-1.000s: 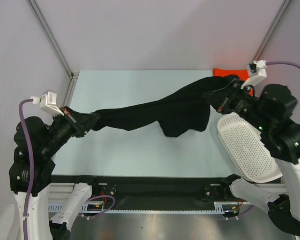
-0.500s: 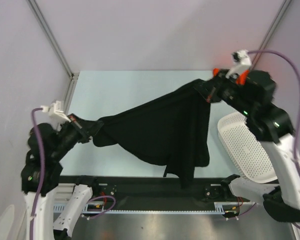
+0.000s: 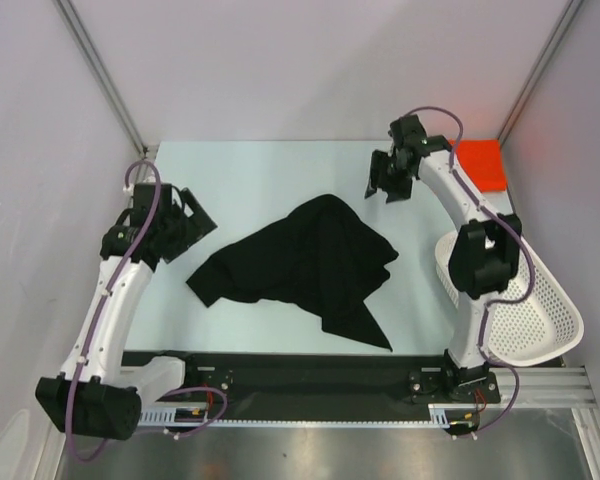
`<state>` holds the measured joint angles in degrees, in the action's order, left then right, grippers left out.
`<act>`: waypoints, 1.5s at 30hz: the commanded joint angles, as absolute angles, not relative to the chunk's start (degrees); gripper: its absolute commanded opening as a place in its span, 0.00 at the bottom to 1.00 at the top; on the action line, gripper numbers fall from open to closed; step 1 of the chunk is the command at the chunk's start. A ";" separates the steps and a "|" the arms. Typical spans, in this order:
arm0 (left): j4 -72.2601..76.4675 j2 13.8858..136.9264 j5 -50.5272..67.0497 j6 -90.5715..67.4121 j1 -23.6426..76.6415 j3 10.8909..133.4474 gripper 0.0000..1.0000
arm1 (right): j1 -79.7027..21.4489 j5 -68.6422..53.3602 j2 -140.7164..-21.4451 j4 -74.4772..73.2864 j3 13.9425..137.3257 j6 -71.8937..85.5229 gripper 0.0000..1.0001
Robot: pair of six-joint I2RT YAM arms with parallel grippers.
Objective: Fold and stack the t-shirts
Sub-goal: Flatten the tshirt out
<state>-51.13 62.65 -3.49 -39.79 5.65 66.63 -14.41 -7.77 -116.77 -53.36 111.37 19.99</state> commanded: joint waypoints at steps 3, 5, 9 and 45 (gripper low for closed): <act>-49.31 55.65 -5.55 -39.11 5.45 57.69 0.90 | -19.59 -8.35 -96.88 -54.52 91.98 16.70 0.64; -48.08 53.36 -2.73 -40.16 5.36 52.77 0.87 | -22.74 -10.27 -89.41 -52.39 79.67 17.57 0.64; -47.55 51.50 2.90 -45.18 5.19 44.22 0.80 | -29.96 -12.57 -75.41 -47.82 58.54 23.55 0.63; -32.61 71.80 0.17 -67.06 -7.21 27.95 0.40 | -27.60 -11.52 -67.50 -48.69 46.41 30.14 0.61</act>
<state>-35.05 68.53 1.17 -66.28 -6.90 30.24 -27.66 -11.86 -66.87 -49.34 46.41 30.85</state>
